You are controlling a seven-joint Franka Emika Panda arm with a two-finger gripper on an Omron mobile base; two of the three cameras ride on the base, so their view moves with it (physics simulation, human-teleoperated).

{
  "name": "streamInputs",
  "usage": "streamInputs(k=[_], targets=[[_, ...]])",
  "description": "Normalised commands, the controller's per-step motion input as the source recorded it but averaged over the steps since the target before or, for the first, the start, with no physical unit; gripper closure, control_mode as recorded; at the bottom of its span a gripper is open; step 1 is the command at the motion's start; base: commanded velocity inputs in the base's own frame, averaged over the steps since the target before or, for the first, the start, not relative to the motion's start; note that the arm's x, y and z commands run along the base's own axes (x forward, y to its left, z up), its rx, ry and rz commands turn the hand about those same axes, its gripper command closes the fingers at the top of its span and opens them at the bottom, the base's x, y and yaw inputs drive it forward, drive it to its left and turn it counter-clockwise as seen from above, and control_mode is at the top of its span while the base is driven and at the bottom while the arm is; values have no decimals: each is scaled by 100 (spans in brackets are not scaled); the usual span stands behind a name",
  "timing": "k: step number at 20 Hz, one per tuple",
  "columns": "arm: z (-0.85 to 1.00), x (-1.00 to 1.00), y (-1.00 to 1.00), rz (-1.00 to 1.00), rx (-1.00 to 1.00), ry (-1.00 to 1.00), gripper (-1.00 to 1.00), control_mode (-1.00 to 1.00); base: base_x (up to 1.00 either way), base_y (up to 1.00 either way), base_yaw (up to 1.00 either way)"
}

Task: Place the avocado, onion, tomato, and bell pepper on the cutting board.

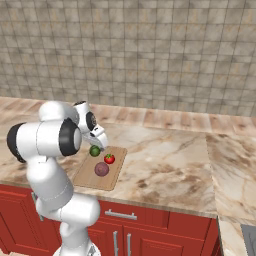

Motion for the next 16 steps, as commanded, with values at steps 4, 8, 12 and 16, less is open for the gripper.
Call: streamInputs(k=[4,8,12,16], targets=[[-11,0,0,0,0,0,100,-100,0,0,0],[-2,0,0,0,0,0,-100,-100,0,0,0],[0,0,-1,0,0,0,-100,-100,0,0,0],[23,1,-8,0,5,0,-100,-100,0,0,0]])
